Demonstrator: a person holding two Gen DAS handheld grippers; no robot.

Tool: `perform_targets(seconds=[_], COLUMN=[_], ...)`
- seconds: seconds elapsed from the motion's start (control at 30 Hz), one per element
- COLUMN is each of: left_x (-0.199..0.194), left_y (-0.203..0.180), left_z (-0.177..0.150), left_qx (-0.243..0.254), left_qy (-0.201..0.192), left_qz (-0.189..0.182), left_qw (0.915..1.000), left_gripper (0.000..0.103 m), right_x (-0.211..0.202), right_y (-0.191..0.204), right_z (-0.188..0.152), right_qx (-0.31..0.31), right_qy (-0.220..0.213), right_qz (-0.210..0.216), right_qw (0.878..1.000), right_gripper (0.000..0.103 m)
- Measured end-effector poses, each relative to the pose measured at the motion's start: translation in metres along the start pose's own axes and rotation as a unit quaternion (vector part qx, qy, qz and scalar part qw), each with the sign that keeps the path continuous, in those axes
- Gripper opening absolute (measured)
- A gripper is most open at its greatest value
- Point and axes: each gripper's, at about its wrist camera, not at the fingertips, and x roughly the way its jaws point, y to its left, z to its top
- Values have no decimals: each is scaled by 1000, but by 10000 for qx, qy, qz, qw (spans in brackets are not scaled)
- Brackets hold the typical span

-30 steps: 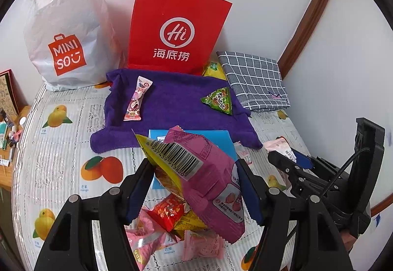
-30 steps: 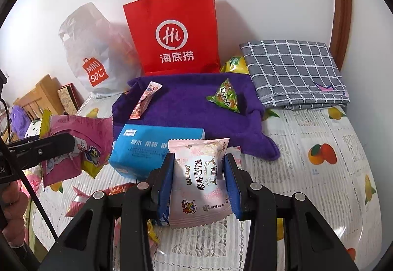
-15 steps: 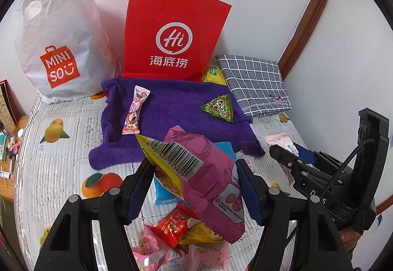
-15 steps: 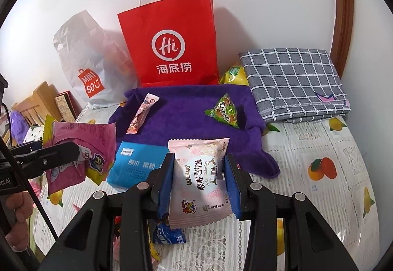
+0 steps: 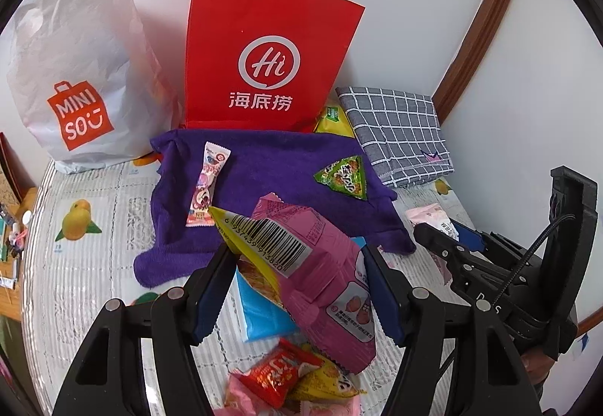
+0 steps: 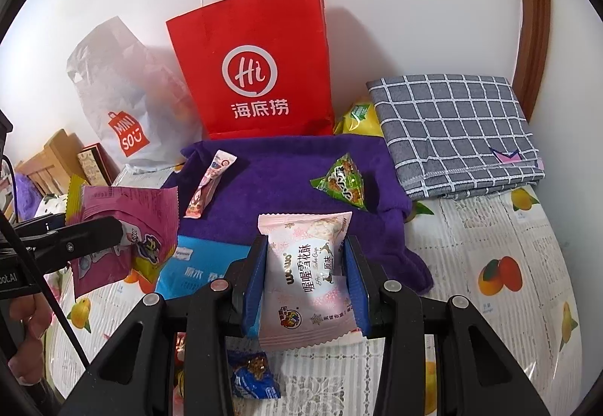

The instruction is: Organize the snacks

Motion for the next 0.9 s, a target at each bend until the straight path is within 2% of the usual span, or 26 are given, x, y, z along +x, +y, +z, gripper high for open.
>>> perform_targets(seconds=[0.9], left_x=[51], left_y=[33], left_z=[49], left_qx=[-32], left_qy=[163], left_qz=[201], left_qw=[9997], left_gripper=[66], right_x=[62], right_y=[-12], right_z=[47], right_qx=[-38], right_qy=[49], right_qz=[-49], right_qw=[10000], right_gripper=[40])
